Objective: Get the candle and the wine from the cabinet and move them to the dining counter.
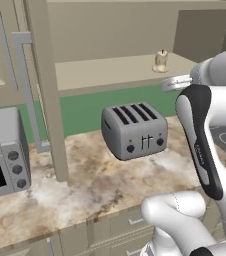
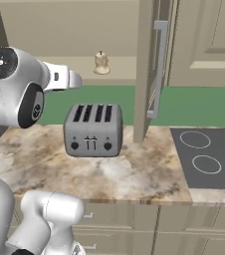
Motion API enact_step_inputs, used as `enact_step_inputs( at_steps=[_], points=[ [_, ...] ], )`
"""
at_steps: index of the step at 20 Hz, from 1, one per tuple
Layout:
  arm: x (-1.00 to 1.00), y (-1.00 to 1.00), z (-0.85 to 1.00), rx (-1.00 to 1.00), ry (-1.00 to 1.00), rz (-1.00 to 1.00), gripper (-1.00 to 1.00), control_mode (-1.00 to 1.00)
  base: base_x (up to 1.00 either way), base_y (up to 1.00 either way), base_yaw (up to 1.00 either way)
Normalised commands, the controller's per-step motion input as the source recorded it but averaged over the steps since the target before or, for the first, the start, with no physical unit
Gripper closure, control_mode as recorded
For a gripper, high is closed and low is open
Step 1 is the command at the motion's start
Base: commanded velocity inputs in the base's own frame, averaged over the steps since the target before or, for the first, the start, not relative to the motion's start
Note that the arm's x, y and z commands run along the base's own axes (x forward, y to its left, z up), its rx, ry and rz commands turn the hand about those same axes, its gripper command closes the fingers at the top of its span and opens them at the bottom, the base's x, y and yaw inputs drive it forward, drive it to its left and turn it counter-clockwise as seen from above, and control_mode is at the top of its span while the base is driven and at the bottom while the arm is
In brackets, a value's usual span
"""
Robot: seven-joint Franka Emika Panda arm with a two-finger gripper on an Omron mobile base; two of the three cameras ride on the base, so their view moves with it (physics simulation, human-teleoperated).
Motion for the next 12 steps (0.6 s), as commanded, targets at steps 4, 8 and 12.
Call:
enact_step_inputs(
  at_steps=[4,8,12],
  points=[
    [0.0,0.0,0.0,0.0,0.0,0.0,-1.0,1.0,0.56,-0.14,-0.14],
    [0.67,-0.13,0.06,0.02,0.0,-0.16,-1.0,-1.0,0.0,0.0,0.0],
    [0.59,-0.15,0.21,0.05,0.0,-0.17,-1.0,-1.0,0.0,0.0,0.0]
  ],
)
